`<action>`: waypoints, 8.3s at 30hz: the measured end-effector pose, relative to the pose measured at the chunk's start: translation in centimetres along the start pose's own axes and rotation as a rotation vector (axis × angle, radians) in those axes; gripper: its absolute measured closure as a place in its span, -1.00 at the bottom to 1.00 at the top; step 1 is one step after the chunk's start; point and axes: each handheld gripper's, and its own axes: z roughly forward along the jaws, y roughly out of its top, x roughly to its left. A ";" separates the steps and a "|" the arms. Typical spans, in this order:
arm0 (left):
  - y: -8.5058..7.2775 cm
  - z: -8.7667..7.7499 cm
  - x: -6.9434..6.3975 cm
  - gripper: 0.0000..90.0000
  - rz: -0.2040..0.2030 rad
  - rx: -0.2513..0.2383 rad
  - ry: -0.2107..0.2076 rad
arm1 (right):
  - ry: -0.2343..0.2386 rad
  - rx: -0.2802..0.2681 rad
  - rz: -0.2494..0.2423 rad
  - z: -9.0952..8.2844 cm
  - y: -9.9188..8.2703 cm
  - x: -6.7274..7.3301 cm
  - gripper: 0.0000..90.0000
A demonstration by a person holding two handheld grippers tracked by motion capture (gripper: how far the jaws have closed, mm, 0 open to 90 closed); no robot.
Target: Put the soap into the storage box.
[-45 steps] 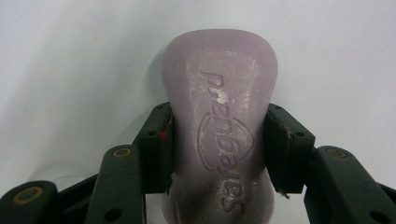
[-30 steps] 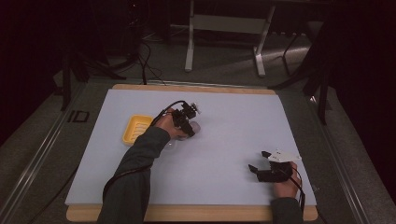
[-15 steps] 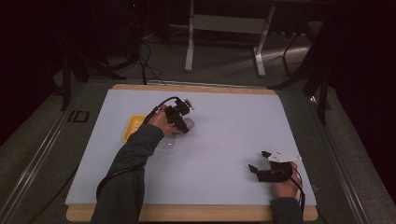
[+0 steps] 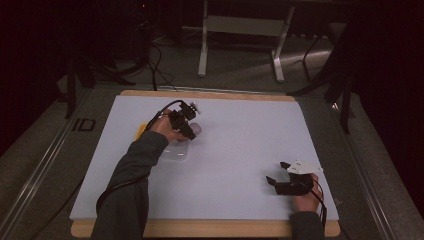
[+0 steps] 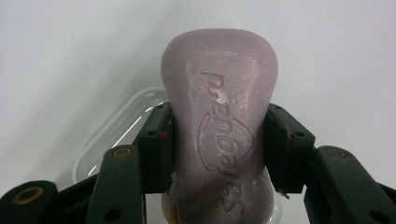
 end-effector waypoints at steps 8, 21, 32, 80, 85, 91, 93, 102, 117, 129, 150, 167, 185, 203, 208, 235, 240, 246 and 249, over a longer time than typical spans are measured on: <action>-0.4 -0.7 0.3 0.11 -0.011 -0.004 0.011 | -0.001 0.001 -0.002 0.0 0.0 0.0 -0.58; -0.6 -1.5 0.4 0.11 -0.015 -0.005 0.026 | -0.002 0.002 -0.003 0.0 0.0 0.0 -0.58; -1.2 -2.3 1.1 0.10 -0.046 -0.013 0.036 | -0.002 0.001 -0.004 0.0 0.0 0.0 -0.58; -3.5 -4.9 3.0 0.10 -0.148 -0.010 0.091 | -0.005 0.002 -0.006 0.0 0.0 0.1 -0.58; -3.8 -4.8 3.1 0.10 -0.170 0.002 0.106 | -0.006 0.001 -0.006 0.0 0.0 0.1 -0.58; -4.2 -4.7 3.2 0.10 -0.183 0.001 0.106 | -0.006 0.002 -0.006 0.0 0.0 0.1 -0.58; -4.4 -4.7 3.2 0.10 -0.187 -0.005 0.102 | -0.006 0.002 -0.006 0.0 0.0 0.1 -0.58; -5.4 -4.4 3.6 0.10 -0.224 0.005 0.114 | -0.007 0.001 -0.008 0.0 0.0 0.1 -0.58; -7.0 -3.9 4.4 0.10 -0.274 0.007 0.120 | -0.008 0.002 -0.009 0.0 0.0 0.1 -0.58; -8.2 -3.8 5.0 0.10 -0.309 0.000 0.113 | -0.010 0.002 -0.011 0.0 0.0 0.2 -0.58; -9.2 -3.5 5.6 0.10 -0.356 -0.006 0.113 | -0.009 0.002 -0.010 0.0 0.0 0.1 -0.58; -10.0 -3.0 6.0 0.10 -0.407 0.000 0.136 | -0.011 0.002 -0.013 0.0 0.0 0.2 -0.58; -10.9 -1.8 6.2 0.10 -0.425 0.019 0.125 | -0.011 0.004 -0.014 0.0 0.0 0.2 -0.58; -11.4 -0.8 6.2 0.10 -0.430 0.042 0.111 | -0.011 0.004 -0.016 0.1 0.0 0.2 -0.58; -11.4 -0.8 6.1 0.10 -0.433 0.037 0.114 | -0.011 0.005 -0.017 0.1 0.0 0.2 -0.58; -11.4 -0.1 6.3 0.05 -0.444 0.044 0.111 | -0.013 0.006 -0.020 0.1 0.0 0.2 -0.58; -11.5 -0.1 6.4 0.01 -0.447 0.039 0.102 | -0.013 0.006 -0.020 0.1 0.0 0.2 -0.58; -11.5 -0.3 6.4 -0.04 -0.450 0.030 0.099 | -0.013 0.006 -0.020 0.1 0.0 0.2 -0.58; -11.6 -0.6 6.4 -0.04 -0.455 0.023 0.094 | -0.013 0.006 -0.020 0.1 0.0 0.2 -0.58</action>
